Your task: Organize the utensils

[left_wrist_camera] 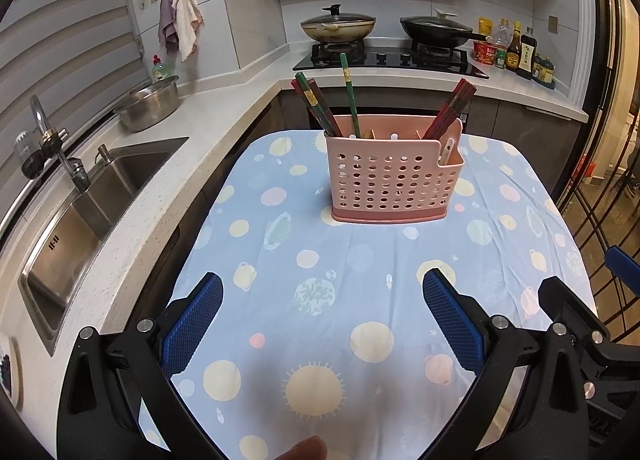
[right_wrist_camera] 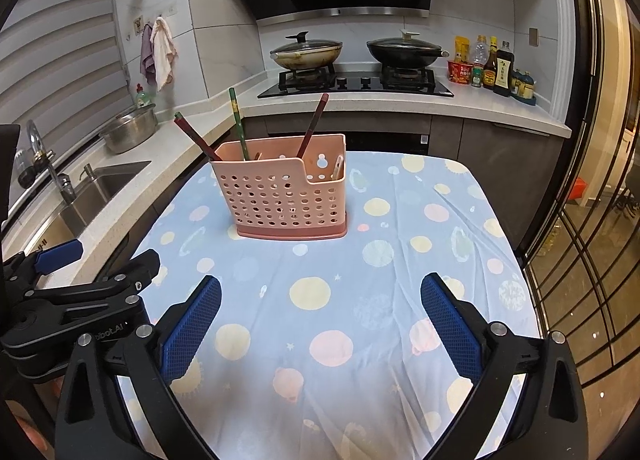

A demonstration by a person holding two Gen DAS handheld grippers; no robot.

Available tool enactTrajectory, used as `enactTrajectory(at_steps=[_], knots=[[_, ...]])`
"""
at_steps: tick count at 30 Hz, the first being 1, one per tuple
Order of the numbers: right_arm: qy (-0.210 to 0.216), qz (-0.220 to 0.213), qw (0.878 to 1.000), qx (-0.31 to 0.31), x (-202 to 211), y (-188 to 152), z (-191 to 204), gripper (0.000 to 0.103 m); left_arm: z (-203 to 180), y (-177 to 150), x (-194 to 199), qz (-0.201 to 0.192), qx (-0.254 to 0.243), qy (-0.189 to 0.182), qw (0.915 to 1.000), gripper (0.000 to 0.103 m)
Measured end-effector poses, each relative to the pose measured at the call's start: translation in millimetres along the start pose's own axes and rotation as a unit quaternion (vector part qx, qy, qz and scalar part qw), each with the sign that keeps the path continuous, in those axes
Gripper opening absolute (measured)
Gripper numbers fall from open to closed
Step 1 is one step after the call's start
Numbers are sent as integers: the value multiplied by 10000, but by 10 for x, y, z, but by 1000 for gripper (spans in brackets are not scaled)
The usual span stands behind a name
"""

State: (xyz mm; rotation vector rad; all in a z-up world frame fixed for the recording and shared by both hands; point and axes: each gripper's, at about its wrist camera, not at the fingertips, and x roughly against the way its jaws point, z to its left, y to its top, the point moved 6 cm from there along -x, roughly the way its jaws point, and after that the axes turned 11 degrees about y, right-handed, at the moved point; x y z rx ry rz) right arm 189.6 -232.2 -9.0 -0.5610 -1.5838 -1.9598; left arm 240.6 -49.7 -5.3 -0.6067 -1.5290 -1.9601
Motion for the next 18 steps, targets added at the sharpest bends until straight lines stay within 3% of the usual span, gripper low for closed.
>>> enactTrajectory(at_steps=[18], knots=[[-37, -33, 10000, -30, 6, -11, -8, 96, -26, -27, 7, 5, -33, 41, 10000, 96]])
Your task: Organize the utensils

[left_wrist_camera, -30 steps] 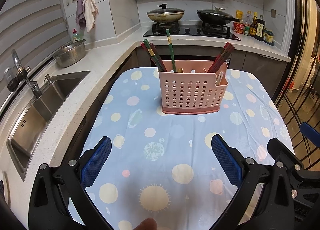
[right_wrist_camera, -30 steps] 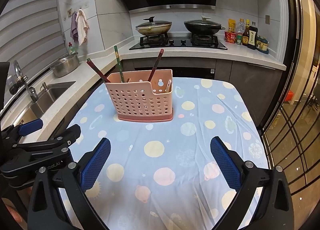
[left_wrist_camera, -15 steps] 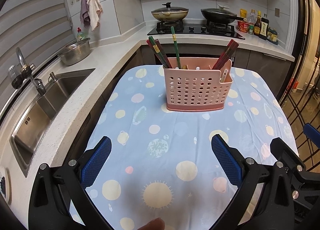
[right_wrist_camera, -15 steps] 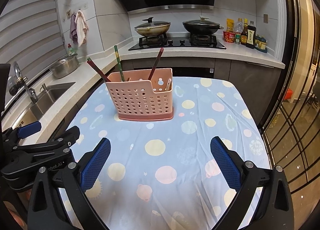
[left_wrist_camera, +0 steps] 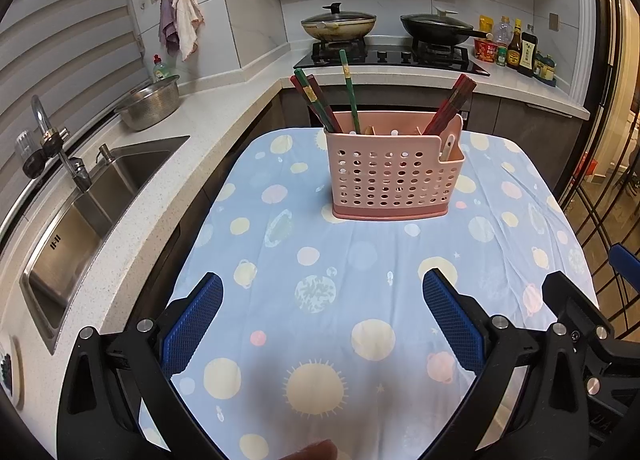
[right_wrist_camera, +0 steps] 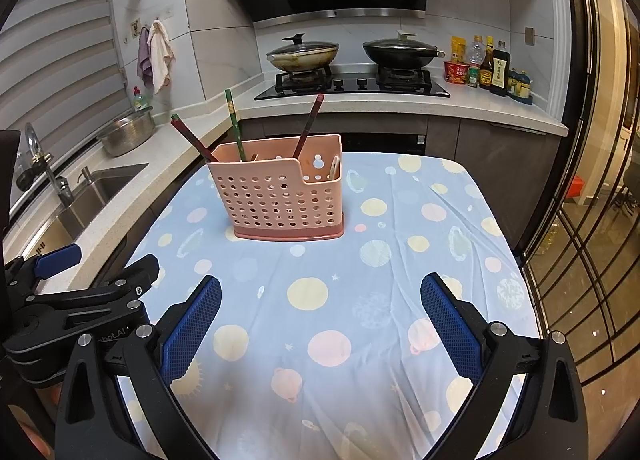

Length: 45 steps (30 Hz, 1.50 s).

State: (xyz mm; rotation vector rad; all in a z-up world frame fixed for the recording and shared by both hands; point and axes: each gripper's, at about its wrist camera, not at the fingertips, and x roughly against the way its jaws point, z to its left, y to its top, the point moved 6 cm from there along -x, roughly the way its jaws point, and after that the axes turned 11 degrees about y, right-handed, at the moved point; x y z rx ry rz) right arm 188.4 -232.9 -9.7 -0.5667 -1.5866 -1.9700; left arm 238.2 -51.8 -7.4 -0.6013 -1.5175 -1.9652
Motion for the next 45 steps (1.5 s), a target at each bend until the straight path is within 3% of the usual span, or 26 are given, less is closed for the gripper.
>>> enactTrajectory(at_steps=[45], knots=[[-39, -6, 10000, 18, 0, -11, -4, 96, 37, 24, -6, -12, 12, 11, 10000, 96]])
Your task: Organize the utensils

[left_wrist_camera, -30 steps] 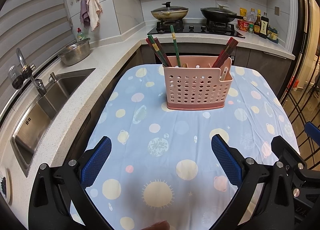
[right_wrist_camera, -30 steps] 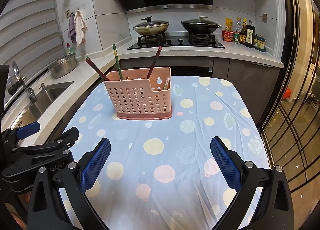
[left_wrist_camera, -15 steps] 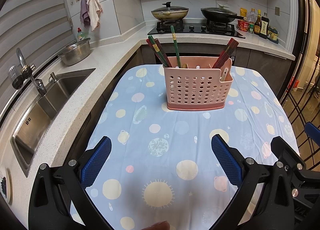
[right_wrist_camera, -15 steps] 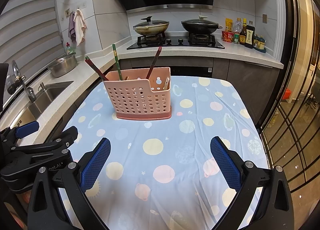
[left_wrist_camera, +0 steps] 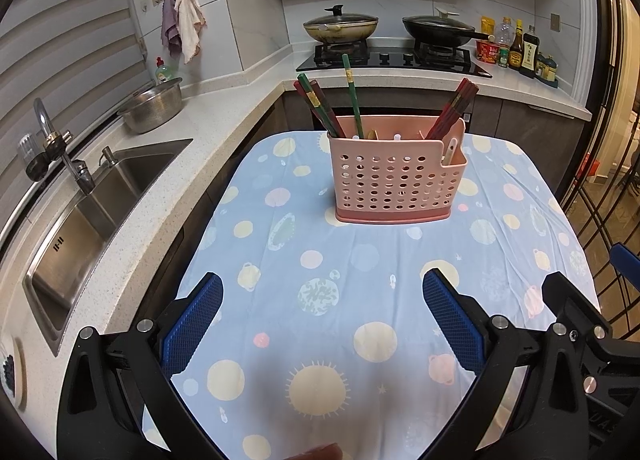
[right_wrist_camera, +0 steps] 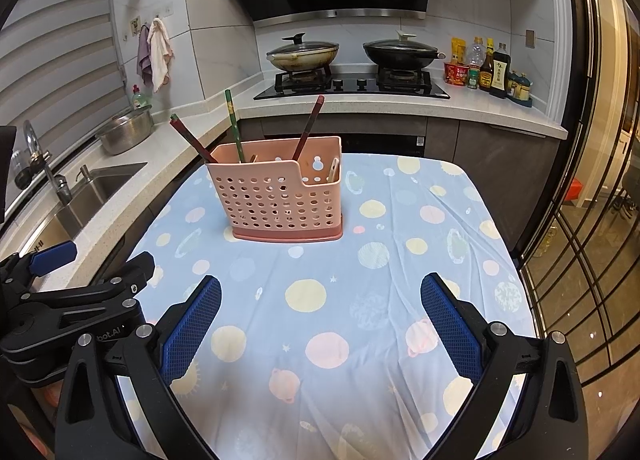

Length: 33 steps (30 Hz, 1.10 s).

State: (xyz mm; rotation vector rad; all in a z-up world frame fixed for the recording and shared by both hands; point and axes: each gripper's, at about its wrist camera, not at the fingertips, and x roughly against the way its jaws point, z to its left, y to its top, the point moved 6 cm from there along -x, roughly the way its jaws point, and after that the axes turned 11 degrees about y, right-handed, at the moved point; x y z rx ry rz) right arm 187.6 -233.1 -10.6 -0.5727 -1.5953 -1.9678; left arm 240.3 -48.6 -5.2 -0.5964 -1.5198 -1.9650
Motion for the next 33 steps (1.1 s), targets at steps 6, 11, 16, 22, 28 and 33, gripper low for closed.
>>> enactTrajectory(at_steps=[6, 11, 16, 22, 28, 33], knots=[[-5, 1, 10000, 1, 0, 0, 2, 96, 2, 7, 1, -3, -1, 3, 10000, 96], [-5, 3, 10000, 5, 0, 1, 3, 96, 1, 7, 1, 2, -3, 3, 10000, 96], [-9, 7, 10000, 8, -1, 1, 3, 96, 5, 8, -3, -2, -3, 7, 10000, 96], [-6, 9, 10000, 4, 0, 2, 9, 96, 7, 6, -3, -2, -1, 15, 10000, 96], [-16, 4, 10000, -3, -3, 4, 6, 96, 59, 20, -26, 85, 114, -20, 9999, 96], [-47, 19, 10000, -35, -29, 4, -17, 96, 88, -2, -84, 170, 178, -24, 9997, 96]])
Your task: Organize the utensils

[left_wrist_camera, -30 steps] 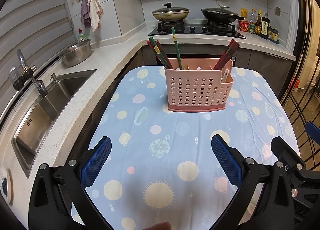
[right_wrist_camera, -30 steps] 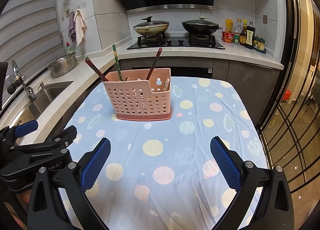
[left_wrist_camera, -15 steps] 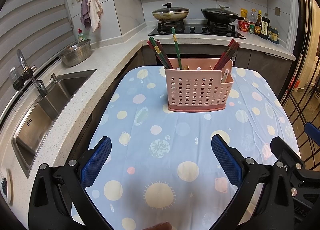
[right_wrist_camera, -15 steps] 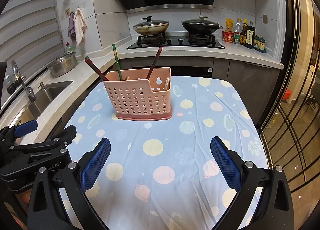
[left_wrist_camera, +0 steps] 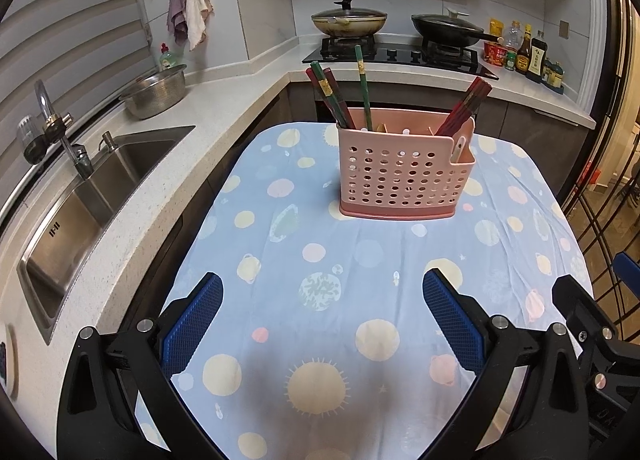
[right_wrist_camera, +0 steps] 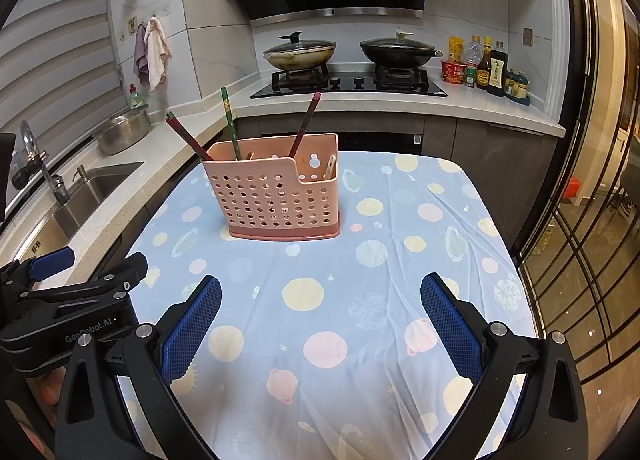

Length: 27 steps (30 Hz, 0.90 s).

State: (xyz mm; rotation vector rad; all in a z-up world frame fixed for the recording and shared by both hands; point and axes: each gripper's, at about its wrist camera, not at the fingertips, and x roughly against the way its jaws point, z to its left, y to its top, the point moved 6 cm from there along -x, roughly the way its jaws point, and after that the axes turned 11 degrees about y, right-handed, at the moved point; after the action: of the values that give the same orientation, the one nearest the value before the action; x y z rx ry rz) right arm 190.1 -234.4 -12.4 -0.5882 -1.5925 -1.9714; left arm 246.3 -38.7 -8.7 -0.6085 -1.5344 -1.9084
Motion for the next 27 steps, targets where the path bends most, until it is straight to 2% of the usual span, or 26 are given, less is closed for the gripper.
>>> enactTrajectory(at_steps=[27], knots=[[-33, 20, 10000, -5, -29, -18, -24, 96, 31, -39, -38, 17, 57, 124, 9999, 96]])
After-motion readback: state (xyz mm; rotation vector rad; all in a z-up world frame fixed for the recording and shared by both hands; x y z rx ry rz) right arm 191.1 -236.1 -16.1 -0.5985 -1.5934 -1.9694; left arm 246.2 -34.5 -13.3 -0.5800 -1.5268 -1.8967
